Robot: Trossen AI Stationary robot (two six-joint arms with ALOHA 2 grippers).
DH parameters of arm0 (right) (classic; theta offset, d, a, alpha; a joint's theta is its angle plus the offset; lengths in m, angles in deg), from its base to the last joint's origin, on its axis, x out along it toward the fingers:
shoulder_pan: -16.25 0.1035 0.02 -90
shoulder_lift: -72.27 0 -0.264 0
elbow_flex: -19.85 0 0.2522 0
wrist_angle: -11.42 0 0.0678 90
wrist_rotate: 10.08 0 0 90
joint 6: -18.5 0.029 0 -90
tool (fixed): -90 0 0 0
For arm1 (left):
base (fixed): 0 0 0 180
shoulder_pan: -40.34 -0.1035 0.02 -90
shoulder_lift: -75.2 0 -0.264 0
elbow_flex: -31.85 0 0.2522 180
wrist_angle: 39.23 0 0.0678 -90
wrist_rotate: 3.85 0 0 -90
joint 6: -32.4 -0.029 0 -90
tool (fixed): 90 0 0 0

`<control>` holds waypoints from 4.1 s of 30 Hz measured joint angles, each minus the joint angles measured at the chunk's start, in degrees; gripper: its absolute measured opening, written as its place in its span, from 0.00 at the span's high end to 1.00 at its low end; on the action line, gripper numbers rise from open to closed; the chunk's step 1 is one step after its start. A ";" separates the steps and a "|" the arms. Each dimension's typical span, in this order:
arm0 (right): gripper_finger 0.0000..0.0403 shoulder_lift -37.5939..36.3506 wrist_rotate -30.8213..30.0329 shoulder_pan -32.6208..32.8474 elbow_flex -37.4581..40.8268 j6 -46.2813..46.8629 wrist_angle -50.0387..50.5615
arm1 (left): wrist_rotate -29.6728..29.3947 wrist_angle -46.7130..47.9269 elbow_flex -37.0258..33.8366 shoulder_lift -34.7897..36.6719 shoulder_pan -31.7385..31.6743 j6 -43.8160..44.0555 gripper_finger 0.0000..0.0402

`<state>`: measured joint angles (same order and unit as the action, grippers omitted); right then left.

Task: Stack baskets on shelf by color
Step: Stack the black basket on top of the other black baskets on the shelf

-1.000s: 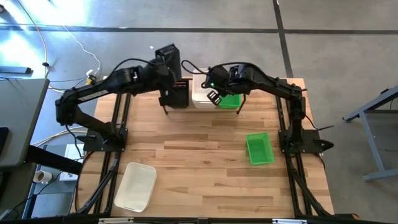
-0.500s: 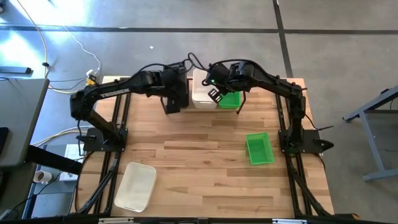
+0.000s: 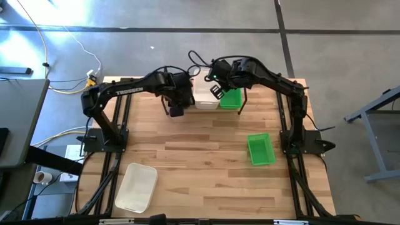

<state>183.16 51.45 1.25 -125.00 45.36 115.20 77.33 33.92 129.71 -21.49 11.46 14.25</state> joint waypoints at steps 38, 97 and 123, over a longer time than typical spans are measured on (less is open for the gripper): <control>0.76 0.00 2.09 -3.02 -0.02 -5.94 -0.01 | -0.58 0.36 0.00 -5.74 -0.35 -1.55 0.83; 0.76 -1.16 4.65 -2.98 -0.09 -5.93 0.00 | 0.91 7.66 8.39 -8.83 -3.72 2.25 0.67; 0.76 -1.16 5.02 -2.96 -0.04 -4.45 0.00 | -1.29 6.47 8.41 -9.79 -2.13 6.55 0.67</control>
<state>182.00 56.47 -1.71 -125.04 40.91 115.20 76.04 40.39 138.12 -31.28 9.33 20.80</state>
